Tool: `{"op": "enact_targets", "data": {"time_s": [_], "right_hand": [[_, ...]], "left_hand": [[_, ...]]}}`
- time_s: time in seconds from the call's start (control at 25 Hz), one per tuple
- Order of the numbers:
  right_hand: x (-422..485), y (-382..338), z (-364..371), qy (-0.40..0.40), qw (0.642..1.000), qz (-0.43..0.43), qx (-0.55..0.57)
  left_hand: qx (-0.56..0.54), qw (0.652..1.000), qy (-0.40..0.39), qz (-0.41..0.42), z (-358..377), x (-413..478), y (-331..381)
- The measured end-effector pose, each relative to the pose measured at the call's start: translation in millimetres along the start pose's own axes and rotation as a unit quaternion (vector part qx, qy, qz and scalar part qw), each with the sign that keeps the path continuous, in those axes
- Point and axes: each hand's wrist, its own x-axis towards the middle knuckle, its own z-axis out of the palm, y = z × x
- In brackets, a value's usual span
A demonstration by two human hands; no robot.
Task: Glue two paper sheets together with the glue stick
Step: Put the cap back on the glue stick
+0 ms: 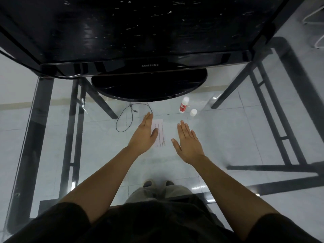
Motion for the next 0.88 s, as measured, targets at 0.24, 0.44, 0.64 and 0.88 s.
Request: {"op": "enact_targets", "data": {"time_s": [0.24, 0.44, 0.64, 0.88], "right_hand": [[-8, 23, 8, 0.01, 0.996, 0.089, -0.024], [-7, 29, 18, 0.032, 0.996, 0.081, -0.036], [-6, 31, 26, 0.057, 0.994, 0.083, -0.039], [-5, 31, 27, 0.066, 0.994, 0.084, -0.036]], "left_hand": [[-0.042, 0.999, 0.027, 0.004, 20, 49, 50], [-0.076, 0.995, 0.064, 0.009, 32, 84, 57], [-0.134, 0.988, 0.062, 0.039, 40, 100, 59], [-0.153, 0.984, 0.053, 0.072, 45, 99, 62]]}}
